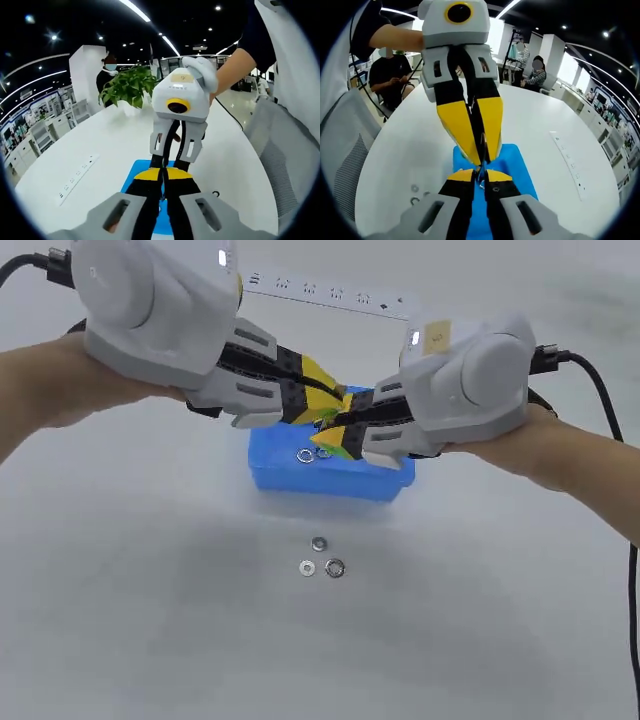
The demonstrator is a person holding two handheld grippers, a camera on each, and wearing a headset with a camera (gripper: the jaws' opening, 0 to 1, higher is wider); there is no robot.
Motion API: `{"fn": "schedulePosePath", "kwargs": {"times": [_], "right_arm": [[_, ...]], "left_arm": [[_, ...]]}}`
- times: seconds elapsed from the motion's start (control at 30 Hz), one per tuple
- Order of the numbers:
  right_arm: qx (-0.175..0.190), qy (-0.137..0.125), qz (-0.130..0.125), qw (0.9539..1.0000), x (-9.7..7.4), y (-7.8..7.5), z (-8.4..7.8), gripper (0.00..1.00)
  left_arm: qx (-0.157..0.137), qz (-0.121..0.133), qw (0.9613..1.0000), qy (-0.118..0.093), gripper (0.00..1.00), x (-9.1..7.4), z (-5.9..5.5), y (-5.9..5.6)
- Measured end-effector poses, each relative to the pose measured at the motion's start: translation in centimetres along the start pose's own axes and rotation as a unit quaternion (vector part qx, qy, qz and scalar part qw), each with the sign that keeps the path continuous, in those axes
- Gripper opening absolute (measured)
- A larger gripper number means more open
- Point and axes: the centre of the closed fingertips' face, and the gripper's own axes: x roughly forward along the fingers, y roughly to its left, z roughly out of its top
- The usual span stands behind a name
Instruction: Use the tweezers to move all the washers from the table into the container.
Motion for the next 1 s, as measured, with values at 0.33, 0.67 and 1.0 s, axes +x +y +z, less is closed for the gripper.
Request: {"fn": "schedulePosePath", "kwargs": {"times": [0.33, 0.67, 1.0], "right_arm": [[-0.002, -0.009, -0.007, 0.9999, -0.8, 0.2, 1.0, 0.12], [0.007, 0.013, -0.021, 0.9997, -1.9, 0.3, 0.5, 0.27], [0.024, -0.021, -0.053, 0.9981, -4.6, 0.1, 2.3, 0.30]], "left_arm": [[0.004, 0.015, 0.9998, -0.008, 0.05, -0.6, 1.0, -0.2], [-0.010, 0.049, 0.9985, -0.022, 0.05, -1.8, 1.7, -0.3], [-0.022, 0.077, 0.9956, -0.049, 0.05, -3.9, 3.5, -0.9]]}}
